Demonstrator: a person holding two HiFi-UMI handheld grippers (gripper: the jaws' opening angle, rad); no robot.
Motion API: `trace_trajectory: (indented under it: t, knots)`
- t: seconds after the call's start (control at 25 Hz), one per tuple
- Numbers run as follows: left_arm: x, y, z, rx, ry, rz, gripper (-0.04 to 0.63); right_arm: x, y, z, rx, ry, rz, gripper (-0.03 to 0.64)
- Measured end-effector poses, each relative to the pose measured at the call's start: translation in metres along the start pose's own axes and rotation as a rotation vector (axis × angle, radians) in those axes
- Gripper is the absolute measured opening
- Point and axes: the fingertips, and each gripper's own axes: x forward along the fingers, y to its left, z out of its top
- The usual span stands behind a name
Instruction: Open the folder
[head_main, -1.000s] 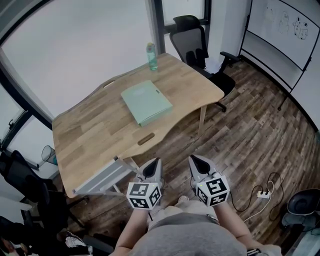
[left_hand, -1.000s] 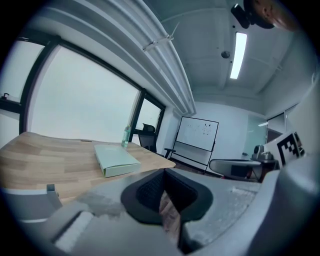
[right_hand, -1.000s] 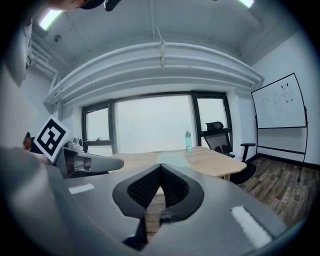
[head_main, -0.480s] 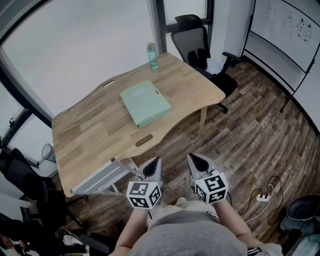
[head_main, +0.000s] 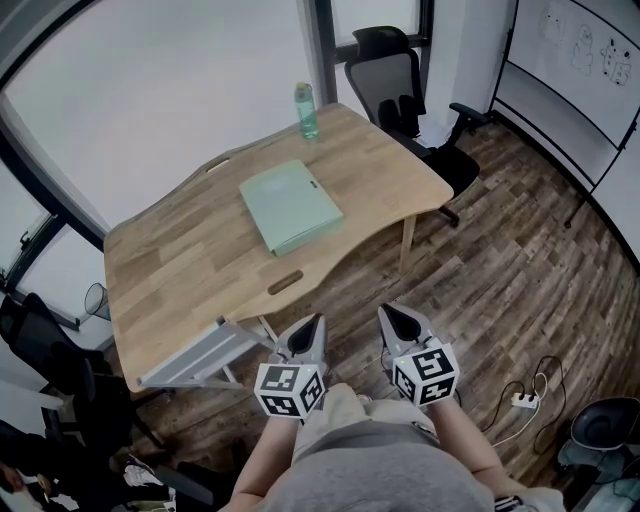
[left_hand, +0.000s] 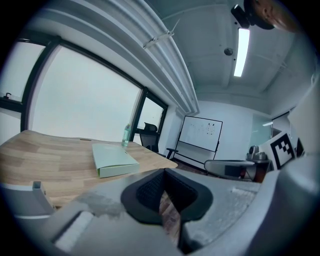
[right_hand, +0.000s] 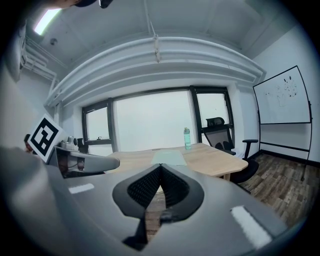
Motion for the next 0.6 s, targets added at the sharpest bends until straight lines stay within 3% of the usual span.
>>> trace_trajectory:
  t: [0.6]
  knots:
    - [0.047, 0.035, 0.017, 0.006, -0.004, 0.027, 0.003, 0.052, -0.026, 0.009, 0.004, 0.018, 0.021, 0.002]
